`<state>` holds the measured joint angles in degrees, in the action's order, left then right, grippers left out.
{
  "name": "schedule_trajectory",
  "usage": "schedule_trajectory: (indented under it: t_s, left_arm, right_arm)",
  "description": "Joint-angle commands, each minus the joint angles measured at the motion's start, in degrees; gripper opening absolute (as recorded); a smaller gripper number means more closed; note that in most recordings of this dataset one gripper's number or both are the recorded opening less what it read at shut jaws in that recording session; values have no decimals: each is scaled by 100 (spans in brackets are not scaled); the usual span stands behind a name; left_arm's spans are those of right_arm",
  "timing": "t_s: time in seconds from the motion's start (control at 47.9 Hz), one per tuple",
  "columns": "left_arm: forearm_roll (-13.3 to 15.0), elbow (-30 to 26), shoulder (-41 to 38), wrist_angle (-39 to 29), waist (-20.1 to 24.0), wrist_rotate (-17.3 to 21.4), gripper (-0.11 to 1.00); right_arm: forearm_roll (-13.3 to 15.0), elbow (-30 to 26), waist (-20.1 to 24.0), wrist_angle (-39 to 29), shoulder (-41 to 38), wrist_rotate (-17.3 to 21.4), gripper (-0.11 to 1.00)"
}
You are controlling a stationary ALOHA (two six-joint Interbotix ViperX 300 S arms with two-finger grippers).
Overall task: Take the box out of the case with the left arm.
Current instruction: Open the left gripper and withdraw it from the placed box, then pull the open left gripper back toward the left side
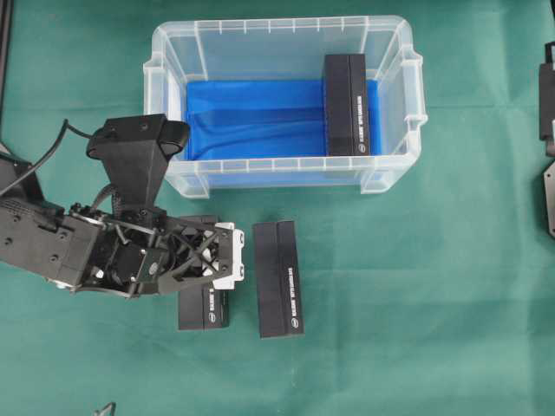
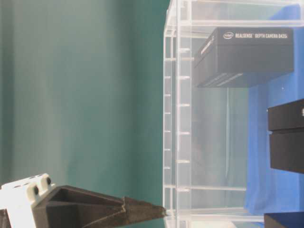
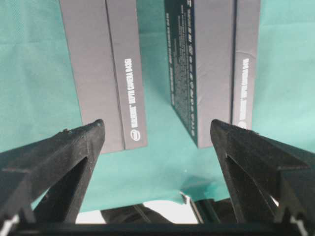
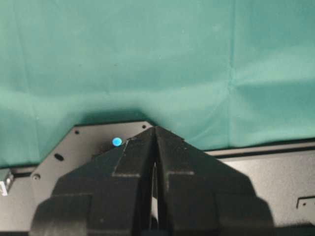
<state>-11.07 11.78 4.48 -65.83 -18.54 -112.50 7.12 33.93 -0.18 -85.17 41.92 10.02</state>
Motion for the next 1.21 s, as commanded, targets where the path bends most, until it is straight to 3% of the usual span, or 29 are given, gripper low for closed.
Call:
schedule_trajectory:
  t_s: [0.0,0.313,0.96,1.189]
  left_arm:
    - [-26,-114,149,-9,18,9,89]
    - [-9,378,519,-9,-149,-9,89]
    - [-18,2206,2426,-53,-237,26,88]
    - [-18,2435,2760,-123,-237,70,88]
  right_arm:
    - [18,-62,0,35,0,9,0]
    - [9,-62,0,18,-9,35,0]
    - [9,-62,0,0,0,35,0]
    - [18,-62,0,-9,0,26,0]
